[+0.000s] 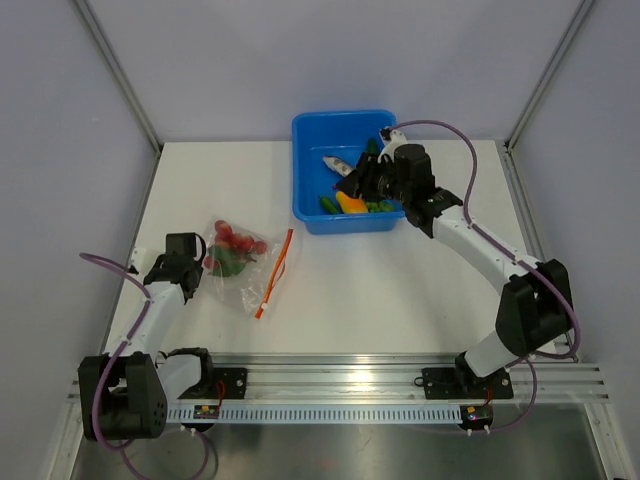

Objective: Open the zip-top bag and remove the fake food
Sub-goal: Pick up the fake fruit from the zipper food storage bag.

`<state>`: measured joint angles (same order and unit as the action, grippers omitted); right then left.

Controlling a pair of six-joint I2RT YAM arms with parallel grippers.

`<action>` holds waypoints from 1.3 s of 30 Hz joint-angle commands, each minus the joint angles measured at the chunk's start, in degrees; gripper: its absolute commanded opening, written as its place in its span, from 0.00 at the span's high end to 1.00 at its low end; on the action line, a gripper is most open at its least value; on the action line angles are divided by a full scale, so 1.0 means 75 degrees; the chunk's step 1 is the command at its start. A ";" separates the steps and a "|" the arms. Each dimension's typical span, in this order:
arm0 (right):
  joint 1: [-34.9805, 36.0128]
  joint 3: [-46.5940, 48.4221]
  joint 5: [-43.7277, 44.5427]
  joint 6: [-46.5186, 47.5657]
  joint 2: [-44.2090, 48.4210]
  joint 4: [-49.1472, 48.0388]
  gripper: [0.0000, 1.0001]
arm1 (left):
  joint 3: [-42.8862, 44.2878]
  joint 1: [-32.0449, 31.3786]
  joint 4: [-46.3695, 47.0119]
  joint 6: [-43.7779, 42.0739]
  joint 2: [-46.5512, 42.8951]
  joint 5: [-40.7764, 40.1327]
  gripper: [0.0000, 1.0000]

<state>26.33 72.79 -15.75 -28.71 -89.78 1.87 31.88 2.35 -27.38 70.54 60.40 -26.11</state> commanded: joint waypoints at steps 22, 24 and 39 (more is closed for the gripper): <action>0.2911 -0.1807 0.1536 -0.0144 -0.0791 -0.2017 0.63 | 0.0250 0.0003 0.0029 -0.0031 -0.0120 0.0036 1.00; 0.3017 -0.2018 0.1607 -0.0273 -0.0989 -0.2298 0.63 | 0.0215 0.0015 0.0087 -0.0007 -0.0108 0.0047 1.00; 0.3591 -0.1351 0.1725 -0.0462 -0.2466 -0.2815 0.66 | 0.0074 0.0003 0.0134 0.0063 -0.0237 0.0422 1.00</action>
<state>52.75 59.33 -4.95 -32.32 -107.63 -15.18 31.88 2.35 -27.49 70.57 60.16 -24.69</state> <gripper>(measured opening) 0.338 0.002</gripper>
